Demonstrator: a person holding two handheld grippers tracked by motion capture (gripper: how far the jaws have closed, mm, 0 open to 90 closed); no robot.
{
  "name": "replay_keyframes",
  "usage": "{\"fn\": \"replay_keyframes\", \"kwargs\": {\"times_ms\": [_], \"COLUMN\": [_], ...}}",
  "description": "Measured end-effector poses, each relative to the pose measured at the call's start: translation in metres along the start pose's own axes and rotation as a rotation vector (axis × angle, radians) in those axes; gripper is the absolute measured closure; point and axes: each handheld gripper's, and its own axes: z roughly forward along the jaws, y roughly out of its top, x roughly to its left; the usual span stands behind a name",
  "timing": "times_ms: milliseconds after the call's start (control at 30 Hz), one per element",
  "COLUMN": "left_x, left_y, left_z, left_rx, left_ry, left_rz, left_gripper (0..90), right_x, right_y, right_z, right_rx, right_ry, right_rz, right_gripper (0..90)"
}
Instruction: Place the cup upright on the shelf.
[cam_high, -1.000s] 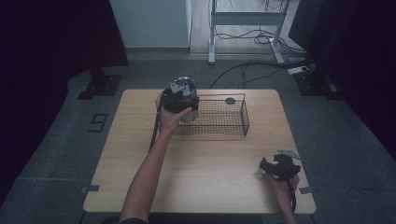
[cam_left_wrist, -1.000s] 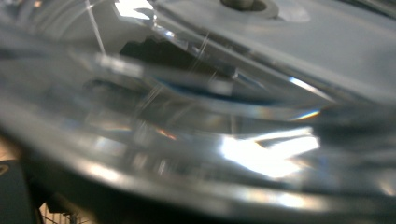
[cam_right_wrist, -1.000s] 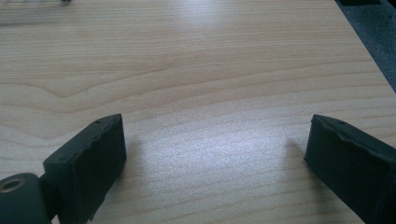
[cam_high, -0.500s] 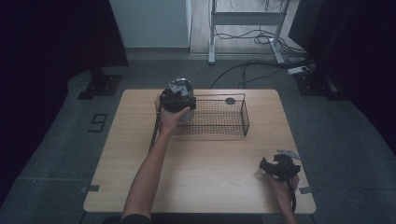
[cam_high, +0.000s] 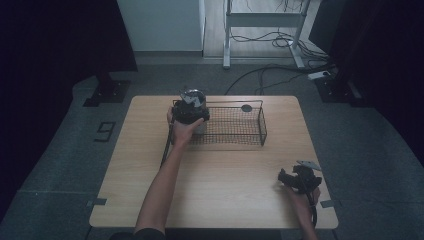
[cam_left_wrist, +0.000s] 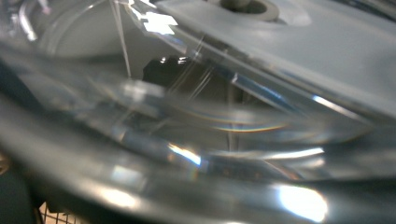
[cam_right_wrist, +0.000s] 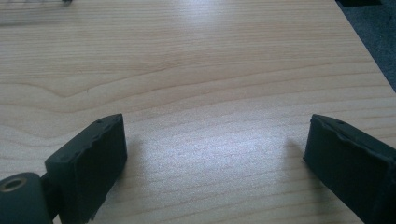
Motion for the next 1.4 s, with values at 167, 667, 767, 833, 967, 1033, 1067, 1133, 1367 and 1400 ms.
{"fn": "replay_keyframes", "kwargs": {"times_ms": [167,667,767,833,967,1033,1067,1133,1367,1400], "left_x": [0.001,-0.003,-0.003,-0.003,-0.004,-0.005,-0.005,-0.004,-0.006,-0.006], "left_y": [-0.005,-0.012,-0.012,-0.013,-0.017,-0.018,-0.018,-0.018,-0.014,-0.013], "left_z": [0.004,0.01,0.01,0.01,0.009,0.008,0.008,0.007,0.0,-0.002], "left_rx": [0.015,0.03,0.032,0.032,0.025,0.025,0.027,0.029,0.002,-0.002], "left_ry": [0.003,0.014,0.015,0.013,-0.005,-0.004,-0.003,-0.004,0.001,0.002], "left_rz": [-0.007,0.004,0.009,0.009,0.017,0.024,0.02,0.018,0.032,0.032], "left_gripper": [3.8,3.4,3.5,3.4,3.4,3.0,3.1,2.6,0.0,0.0], "right_x": [0.0,0.0,0.0,0.0,0.0,0.0,0.0,0.0,0.0,0.0], "right_y": [0.0,0.0,0.0,0.0,0.0,0.0,0.0,0.0,0.0,0.0], "right_z": [0.0,0.0,0.0,0.0,0.0,0.0,0.0,0.0,0.0,0.0], "right_rx": [0.0,0.0,0.0,-0.001,0.0,-0.001,-0.001,-0.001,-0.001,-0.001], "right_ry": [0.0,0.001,0.0,0.001,0.001,0.001,0.001,0.001,0.002,0.002], "right_rz": [0.0,0.0,0.0,0.0,0.0,0.0,-0.001,0.0,-0.001,-0.001], "right_gripper": [5.6,5.7,5.7,5.8,5.8,5.8,5.8,5.9,5.9,5.9]}}
